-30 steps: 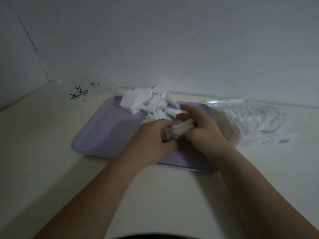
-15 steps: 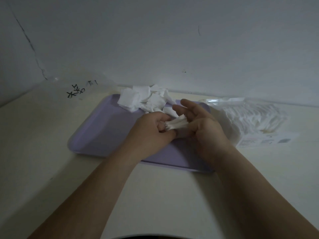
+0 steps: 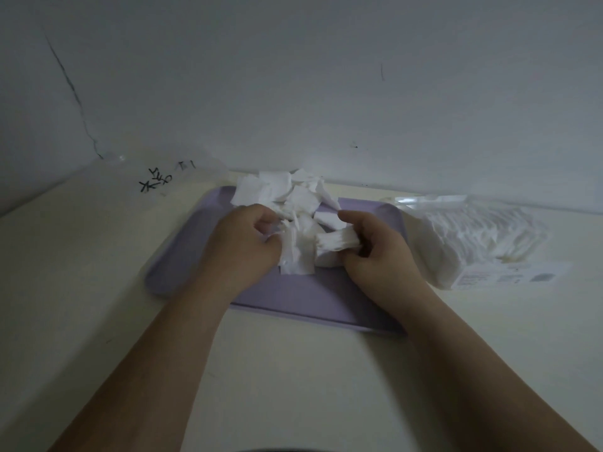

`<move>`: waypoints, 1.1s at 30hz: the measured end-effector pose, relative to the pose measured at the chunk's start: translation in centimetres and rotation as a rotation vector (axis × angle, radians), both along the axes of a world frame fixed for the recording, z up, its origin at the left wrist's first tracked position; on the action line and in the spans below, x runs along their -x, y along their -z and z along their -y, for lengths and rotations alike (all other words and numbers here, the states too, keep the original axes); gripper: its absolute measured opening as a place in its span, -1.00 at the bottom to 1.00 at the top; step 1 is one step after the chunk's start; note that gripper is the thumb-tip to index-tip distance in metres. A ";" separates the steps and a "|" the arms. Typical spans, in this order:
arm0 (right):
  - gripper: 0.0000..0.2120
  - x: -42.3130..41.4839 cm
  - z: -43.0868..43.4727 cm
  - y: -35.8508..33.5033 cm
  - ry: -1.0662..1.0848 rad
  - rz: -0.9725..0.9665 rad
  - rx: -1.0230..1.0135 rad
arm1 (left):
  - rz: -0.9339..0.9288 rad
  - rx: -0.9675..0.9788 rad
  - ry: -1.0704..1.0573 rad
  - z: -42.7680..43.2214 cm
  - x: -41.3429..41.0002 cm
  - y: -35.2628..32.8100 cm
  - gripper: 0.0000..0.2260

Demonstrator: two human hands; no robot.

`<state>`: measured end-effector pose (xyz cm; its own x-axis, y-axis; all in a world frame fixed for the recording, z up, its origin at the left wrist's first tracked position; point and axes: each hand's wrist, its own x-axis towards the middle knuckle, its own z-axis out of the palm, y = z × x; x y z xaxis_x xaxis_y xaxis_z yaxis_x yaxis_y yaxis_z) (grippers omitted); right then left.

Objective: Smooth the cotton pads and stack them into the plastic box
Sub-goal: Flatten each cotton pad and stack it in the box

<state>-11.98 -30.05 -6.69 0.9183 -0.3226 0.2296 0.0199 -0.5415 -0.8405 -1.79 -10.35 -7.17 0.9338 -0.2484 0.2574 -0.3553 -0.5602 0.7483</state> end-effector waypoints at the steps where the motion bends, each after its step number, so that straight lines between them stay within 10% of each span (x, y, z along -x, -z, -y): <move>1: -0.48 0.0 -0.1 -0.1 -0.002 -0.015 -0.002 | -0.001 -0.051 0.005 -0.4 -0.2 0.1 -0.79; 8: -0.63 0.2 -0.6 -0.2 0.046 -0.033 0.059 | -0.124 -0.063 0.172 -0.1 -0.3 0.6 -0.58; 13: -0.60 0.0 0.1 0.1 0.108 -0.054 0.011 | -0.115 -0.053 0.127 -0.2 -0.1 0.3 -0.79; 21: -0.66 -0.6 0.7 0.9 0.127 0.057 -0.304 | -0.472 0.607 0.348 1.2 2.5 -2.9 -0.93; 33: -0.68 -0.5 0.4 0.9 -0.040 0.080 -0.396 | -0.337 0.463 0.266 2.2 3.1 -1.1 -0.89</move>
<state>-11.51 -30.45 -7.57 0.9162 -0.3647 0.1660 0.1082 -0.1736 -0.9789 -4.89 -12.51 -6.04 0.9039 -0.4168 0.0959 -0.1399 -0.0763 0.9872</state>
